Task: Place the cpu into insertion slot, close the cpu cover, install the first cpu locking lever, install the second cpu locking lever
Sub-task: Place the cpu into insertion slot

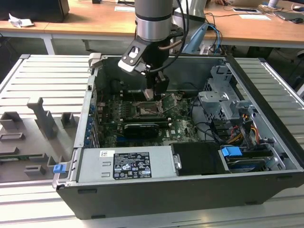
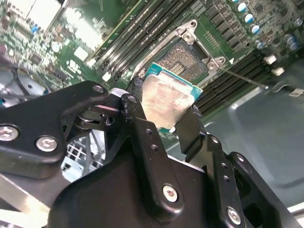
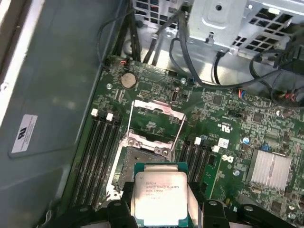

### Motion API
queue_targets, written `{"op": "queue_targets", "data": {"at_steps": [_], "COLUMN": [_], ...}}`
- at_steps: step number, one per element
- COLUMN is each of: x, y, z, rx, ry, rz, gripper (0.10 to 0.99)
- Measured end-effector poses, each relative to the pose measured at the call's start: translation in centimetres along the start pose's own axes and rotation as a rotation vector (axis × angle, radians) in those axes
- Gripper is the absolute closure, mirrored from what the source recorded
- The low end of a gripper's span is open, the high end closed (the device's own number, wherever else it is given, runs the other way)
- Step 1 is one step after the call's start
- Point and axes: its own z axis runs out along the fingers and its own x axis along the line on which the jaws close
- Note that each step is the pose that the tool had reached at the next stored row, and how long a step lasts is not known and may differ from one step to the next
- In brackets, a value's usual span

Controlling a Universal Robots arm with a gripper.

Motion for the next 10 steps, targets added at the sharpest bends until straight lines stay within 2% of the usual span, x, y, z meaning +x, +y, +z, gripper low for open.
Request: {"op": "queue_targets", "data": {"at_steps": [5, 10], "x": [-0.01, -0.01], "y": [-0.03, -0.04], "z": [0.39, 0.5], "rx": [-0.002, -0.002], "ry": [-0.0083, -0.0102], "rz": [0.092, 0.117], "gripper": [0.561, 0.561]}}
